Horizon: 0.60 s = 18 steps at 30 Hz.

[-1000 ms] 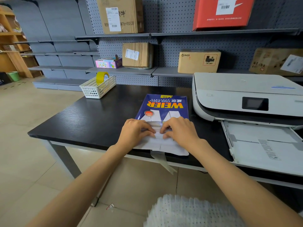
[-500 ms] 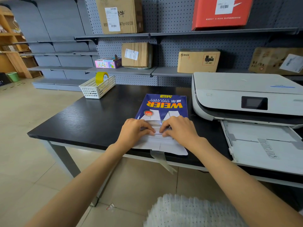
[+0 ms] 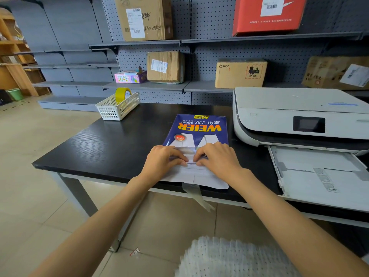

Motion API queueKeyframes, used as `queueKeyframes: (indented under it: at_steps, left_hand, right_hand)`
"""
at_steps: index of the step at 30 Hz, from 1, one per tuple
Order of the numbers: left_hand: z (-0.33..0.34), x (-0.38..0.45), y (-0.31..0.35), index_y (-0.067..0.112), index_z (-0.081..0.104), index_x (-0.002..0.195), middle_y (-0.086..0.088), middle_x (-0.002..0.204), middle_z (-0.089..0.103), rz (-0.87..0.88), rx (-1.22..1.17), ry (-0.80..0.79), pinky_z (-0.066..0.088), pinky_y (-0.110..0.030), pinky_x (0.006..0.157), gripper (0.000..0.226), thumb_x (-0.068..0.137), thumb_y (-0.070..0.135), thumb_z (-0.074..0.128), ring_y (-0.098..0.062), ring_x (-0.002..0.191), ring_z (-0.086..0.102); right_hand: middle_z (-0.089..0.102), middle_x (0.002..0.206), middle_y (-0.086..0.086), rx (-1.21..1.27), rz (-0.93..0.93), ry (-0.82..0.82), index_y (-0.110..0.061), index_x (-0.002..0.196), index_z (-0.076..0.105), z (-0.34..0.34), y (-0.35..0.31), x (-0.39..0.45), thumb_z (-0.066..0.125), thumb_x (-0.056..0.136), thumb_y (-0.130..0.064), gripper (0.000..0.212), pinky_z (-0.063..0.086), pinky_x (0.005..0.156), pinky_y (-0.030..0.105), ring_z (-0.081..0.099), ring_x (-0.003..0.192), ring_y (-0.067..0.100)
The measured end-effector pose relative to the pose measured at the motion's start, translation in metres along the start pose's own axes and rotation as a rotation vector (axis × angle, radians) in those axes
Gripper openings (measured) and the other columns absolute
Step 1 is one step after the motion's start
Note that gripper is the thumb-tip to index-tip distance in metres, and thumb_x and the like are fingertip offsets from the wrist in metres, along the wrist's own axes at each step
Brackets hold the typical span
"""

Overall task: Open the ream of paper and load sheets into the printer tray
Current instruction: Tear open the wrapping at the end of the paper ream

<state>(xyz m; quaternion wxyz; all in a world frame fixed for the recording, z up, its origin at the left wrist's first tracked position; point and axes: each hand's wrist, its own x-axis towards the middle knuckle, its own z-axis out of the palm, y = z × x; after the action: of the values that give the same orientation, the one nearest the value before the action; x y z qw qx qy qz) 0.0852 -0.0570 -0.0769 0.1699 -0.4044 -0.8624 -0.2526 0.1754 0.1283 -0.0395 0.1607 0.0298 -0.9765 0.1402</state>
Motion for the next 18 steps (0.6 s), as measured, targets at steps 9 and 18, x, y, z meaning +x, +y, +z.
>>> queueKeyframes:
  at_steps: [9, 18]
  left_hand:
    - [0.0001, -0.0004, -0.0009, 0.026, 0.08, 0.088, 0.008, 0.086, 0.076, -0.009, -0.001, -0.006, 0.049, -0.023, 0.076, 0.011, 0.082, 0.033, 0.075, -0.013, 0.08, 0.067]
    - [0.0002, 0.0008, -0.0009, 0.026, 0.08, 0.087, 0.009, 0.085, 0.076, -0.001, 0.01, -0.009, 0.053, -0.03, 0.077, 0.01, 0.081, 0.033, 0.075, -0.013, 0.077, 0.066]
  right_hand:
    - [0.071, 0.109, -0.007, -0.012, -0.005, 0.002, -0.033, 0.103, 0.074, 0.0009, 0.0011, -0.0012, 0.069, 0.087, -0.037, 0.017, 0.034, 0.069, 0.026, 0.061, 0.101, 0.022]
    - [0.07, 0.111, -0.006, -0.022, -0.024, 0.008, -0.033, 0.105, 0.073, 0.0004, 0.0011, -0.002, 0.066, 0.089, -0.037, 0.018, 0.034, 0.07, 0.026, 0.06, 0.104, 0.022]
